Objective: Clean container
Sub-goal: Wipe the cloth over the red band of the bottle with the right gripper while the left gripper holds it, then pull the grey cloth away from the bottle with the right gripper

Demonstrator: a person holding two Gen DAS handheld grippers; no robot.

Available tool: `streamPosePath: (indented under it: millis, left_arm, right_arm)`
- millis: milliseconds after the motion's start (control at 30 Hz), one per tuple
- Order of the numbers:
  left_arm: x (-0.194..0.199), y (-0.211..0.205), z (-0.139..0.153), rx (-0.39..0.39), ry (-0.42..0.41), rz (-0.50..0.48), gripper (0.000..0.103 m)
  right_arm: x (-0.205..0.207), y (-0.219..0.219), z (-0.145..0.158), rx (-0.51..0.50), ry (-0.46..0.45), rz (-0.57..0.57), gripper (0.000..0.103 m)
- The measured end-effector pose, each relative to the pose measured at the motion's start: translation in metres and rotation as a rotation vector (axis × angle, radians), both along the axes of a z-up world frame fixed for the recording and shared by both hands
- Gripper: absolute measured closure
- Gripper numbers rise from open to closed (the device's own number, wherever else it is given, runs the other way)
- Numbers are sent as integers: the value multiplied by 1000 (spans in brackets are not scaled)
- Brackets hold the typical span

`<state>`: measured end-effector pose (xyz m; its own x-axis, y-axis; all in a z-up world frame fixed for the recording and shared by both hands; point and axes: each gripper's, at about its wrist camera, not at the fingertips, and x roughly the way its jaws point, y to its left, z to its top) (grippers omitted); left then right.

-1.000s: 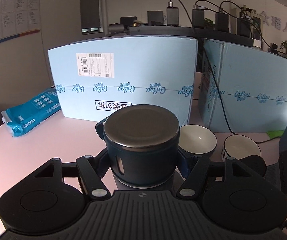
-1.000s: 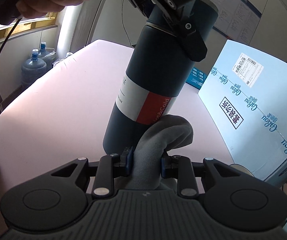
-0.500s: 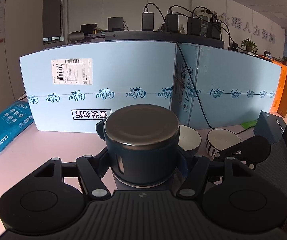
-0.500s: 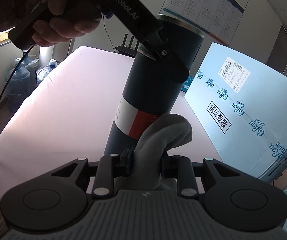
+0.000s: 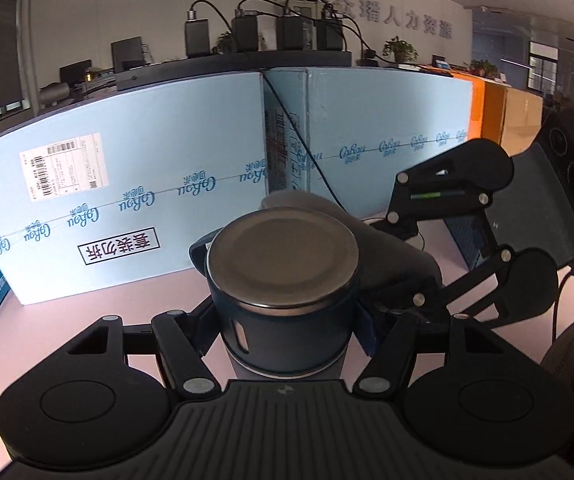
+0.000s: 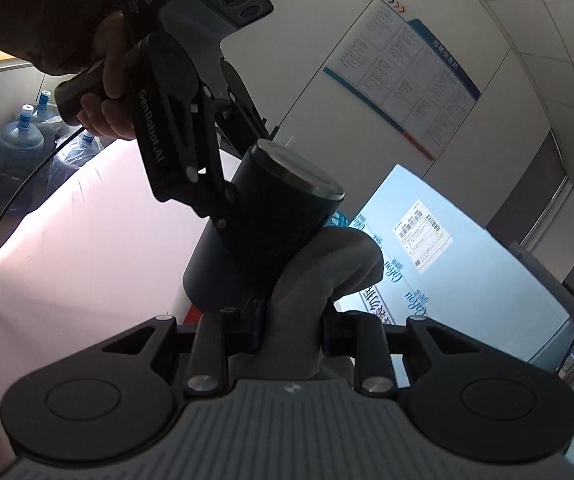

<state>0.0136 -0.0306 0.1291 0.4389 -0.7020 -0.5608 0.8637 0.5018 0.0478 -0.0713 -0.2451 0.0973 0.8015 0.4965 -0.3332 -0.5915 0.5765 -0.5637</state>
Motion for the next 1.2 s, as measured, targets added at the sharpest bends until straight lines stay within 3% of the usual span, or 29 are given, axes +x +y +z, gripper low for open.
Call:
streamPosePath:
  millis: [167, 700, 767, 900, 1033, 1200]
  left_arm:
    - [2, 1, -1, 0, 1, -14, 41]
    - [-10, 5, -7, -72, -31, 67, 41]
    - [-10, 5, -7, -79, -32, 76, 41]
    - [-9, 4, -8, -89, -32, 86, 41]
    - [-10, 2, -8, -89, -37, 89, 41]
    - [-12, 2, -9, -97, -35, 98, 41]
  right_arm:
    - [-1, 2, -3, -48, -34, 2, 74]
    - [21, 19, -81, -90, 294, -107, 74]
    - [26, 20, -80, -66, 323, -127, 74]
    - [18, 21, -78, -17, 387, -155, 47]
    - [3, 17, -78, 47, 451, -192, 45]
    - [-4, -3, -72, 291, 565, -298, 43]
